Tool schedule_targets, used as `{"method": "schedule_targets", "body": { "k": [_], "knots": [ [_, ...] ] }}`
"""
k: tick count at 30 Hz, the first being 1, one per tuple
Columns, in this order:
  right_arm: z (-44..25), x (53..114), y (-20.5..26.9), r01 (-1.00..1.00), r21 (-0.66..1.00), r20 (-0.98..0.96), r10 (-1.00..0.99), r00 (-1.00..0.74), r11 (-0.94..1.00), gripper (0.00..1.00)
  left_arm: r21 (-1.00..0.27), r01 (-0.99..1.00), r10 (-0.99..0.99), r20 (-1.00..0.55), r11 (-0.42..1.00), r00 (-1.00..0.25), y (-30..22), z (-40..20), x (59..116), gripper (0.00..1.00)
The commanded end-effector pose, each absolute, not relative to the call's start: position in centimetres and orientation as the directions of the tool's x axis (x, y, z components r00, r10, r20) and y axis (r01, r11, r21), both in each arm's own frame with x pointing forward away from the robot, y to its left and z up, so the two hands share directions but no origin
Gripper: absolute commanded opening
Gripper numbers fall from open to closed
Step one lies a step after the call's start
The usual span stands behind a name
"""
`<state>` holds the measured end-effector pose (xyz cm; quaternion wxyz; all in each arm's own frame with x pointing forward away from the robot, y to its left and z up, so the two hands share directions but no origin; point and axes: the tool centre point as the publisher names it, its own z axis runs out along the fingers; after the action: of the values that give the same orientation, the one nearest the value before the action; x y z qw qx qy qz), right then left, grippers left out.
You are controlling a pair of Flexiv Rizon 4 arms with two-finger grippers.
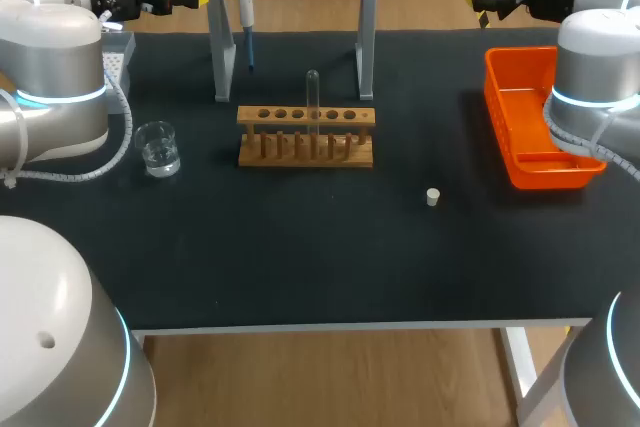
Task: Invert the test tube, pick up the pipette, mount the tip to pipette, aspirate from beaker and dispense into the tube, eject the tip, return the pipette, and cap with the stopper.
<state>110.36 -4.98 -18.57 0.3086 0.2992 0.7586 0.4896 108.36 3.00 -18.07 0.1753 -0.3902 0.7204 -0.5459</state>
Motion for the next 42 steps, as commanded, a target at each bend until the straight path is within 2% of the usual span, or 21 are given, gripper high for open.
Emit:
{"method": "schedule_targets", "body": {
  "k": [1,15,29,42],
  "knots": [
    [-18.5,110.4,-5.0,0.154,0.927,-0.174,0.755,-0.632,0.343,1.00,-0.924,-0.369,-0.754,0.174,0.098,-0.634,3.0,-18.1,108.4,1.00],
    [-18.6,109.9,-5.0,0.152,0.928,-0.171,0.751,-0.638,0.340,1.00,-0.924,-0.369,-0.754,0.174,0.098,-0.634,3.0,-18.1,108.4,1.00],
    [-20.5,98.6,-4.3,0.117,0.942,-0.118,0.636,-0.763,0.316,1.00,-0.924,-0.369,-0.754,0.174,0.098,-0.634,3.0,-18.1,108.4,1.00],
    [-23.4,87.9,-1.0,0.103,0.971,-0.025,0.516,-0.856,0.217,1.00,-0.924,-0.369,-0.754,0.174,0.098,-0.634,3.0,-18.1,108.4,1.00]
  ]
}}
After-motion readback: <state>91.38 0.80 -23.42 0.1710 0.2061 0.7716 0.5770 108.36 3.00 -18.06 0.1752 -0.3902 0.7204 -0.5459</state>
